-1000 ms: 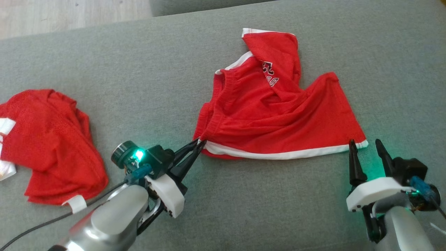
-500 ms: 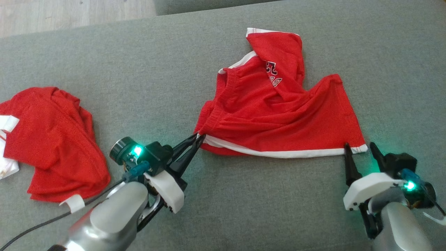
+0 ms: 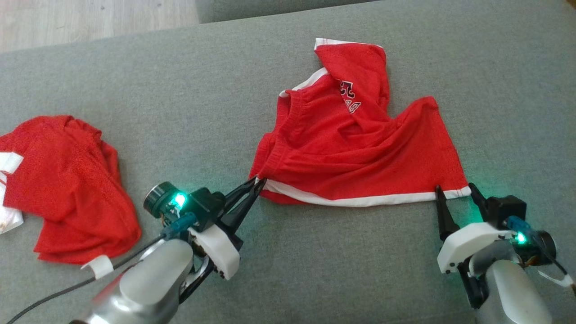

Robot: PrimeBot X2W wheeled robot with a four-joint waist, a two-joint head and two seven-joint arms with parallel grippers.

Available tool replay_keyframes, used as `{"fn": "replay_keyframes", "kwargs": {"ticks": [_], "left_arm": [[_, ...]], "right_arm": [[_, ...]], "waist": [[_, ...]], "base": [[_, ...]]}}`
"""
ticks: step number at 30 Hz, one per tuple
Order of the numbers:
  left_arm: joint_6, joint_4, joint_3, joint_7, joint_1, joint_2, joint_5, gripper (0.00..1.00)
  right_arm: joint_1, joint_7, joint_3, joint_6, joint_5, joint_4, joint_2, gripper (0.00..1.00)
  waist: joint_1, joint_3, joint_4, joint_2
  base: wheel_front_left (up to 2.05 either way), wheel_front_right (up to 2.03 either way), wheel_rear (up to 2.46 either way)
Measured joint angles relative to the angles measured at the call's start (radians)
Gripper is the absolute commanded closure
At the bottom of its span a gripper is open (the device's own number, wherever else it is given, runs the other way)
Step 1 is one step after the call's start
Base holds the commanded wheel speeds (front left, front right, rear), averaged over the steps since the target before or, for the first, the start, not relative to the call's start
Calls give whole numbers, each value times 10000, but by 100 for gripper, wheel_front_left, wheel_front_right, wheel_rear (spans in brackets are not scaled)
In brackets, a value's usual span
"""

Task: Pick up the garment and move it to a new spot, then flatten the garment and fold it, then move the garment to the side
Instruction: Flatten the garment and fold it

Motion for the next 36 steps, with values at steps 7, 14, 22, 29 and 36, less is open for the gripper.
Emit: {"fn": "replay_keyframes", "kwargs": {"ticks": [7,14,22,29,36], "left_arm": [[-12,105,15,0,2,-35,50,100],[4,140,305,0,42,-44,52,100],[286,-506,1482,0,323,-4,21,100],[500,-1561,2953,-2,99,169,-194,100],[920,-2387,3824,-35,-1088,268,-249,100]], "right_arm": [[17,88,35,0,-105,0,0,100],[58,151,33,0,-278,-209,2,100],[-19,-213,541,0,13,-1743,2,100],[-1423,-211,1289,0,945,-3624,-232,100],[-2891,-326,1712,0,1164,-4750,-982,100]], "waist": [[0,-81,-3,0],[0,-226,-18,0],[0,-458,-119,0],[1,-823,-138,0],[0,-1409,-23,0]], "base": [[0,0,0],[0,0,0],[0,0,0],[0,0,0],[0,0,0]]}}
